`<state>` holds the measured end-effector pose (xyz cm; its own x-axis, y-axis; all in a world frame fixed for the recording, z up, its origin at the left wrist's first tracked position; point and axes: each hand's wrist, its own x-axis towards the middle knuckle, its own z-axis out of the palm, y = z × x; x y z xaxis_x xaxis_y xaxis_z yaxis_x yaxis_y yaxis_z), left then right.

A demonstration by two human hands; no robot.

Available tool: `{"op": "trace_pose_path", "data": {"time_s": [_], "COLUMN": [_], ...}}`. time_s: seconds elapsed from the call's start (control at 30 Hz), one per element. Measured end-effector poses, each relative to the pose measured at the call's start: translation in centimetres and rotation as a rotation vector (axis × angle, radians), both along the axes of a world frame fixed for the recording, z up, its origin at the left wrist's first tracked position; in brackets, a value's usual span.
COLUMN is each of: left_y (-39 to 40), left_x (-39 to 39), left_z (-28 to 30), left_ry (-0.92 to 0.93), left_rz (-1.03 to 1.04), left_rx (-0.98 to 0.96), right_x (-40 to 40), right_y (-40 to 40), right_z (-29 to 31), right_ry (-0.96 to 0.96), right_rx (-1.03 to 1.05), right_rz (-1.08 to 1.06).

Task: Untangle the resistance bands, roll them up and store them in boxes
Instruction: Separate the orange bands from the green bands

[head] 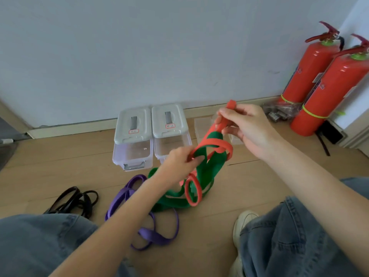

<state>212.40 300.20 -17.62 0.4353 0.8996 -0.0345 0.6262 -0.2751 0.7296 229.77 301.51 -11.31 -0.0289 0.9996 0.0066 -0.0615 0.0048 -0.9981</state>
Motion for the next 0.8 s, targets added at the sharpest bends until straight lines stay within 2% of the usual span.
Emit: {"op": "trace_pose_path", "data": {"time_s": [0.03,0.07,0.13,0.17,0.2,0.27,0.33,0.4,0.47,0.5,0.53,0.6,0.63,0.7,0.73,0.77,0.8], "left_y": [0.4,0.6,0.8,0.7,0.5,-0.2,-0.6,-0.5,-0.1,0.1,0.3,0.8,1.0,1.1,1.1,1.0,0.8], "left_x": [-0.5,-1.1,-1.9,-2.1,-2.2,-2.3,-2.3,-2.3,-2.2,-2.3,-2.5,-3.7,-4.5,-5.7,-6.1,-6.0,-5.6], "left_z": [0.4,1.1,2.9,3.8,4.7,6.1,7.4,7.8,7.1,6.4,5.4,3.4,2.6,1.4,0.9,0.5,0.4], "left_ry": [0.032,0.060,0.060,0.024,-0.029,-0.198,-0.474,-0.761,-0.854,-0.771,-0.603,-0.173,0.034,0.453,0.589,0.614,0.528], "left_rz": [0.015,0.018,0.038,0.043,0.045,0.053,0.053,0.079,0.114,0.132,0.146,0.136,0.087,-0.107,-0.184,-0.225,-0.239], "left_rx": [0.016,0.035,0.113,0.125,0.107,0.002,-0.142,-0.234,-0.270,-0.244,-0.192,-0.078,-0.078,-0.199,-0.268,-0.317,-0.341], "right_x": [0.3,0.5,0.7,0.7,0.9,1.0,0.9,0.5,0.3,0.5,1.0,2.0,2.4,3.0,3.0,2.7,2.1], "right_y": [0.2,0.3,0.4,0.4,0.4,0.1,-0.4,-0.8,-0.9,-0.7,-0.2,0.7,0.9,1.1,1.1,0.9,0.7], "right_z": [-0.1,-0.2,-0.7,-0.8,-0.9,-0.4,0.1,0.4,0.7,0.7,0.3,-0.7,-1.1,-1.8,-2.1,-2.2,-2.2], "right_ry": [-0.016,-0.111,-0.473,-0.598,-0.629,-0.452,-0.218,-0.137,-0.179,-0.190,-0.199,-0.234,-0.279,-0.358,-0.358,-0.334,-0.288], "right_rx": [0.012,0.036,0.068,0.023,-0.076,-0.307,-0.273,-0.142,-0.073,-0.082,-0.119,-0.181,-0.186,-0.192,-0.202,-0.214,-0.229], "right_rz": [-0.045,-0.087,-0.116,-0.069,0.035,0.368,0.637,0.745,0.653,0.541,0.402,0.133,0.024,-0.102,-0.102,-0.061,0.002]}}
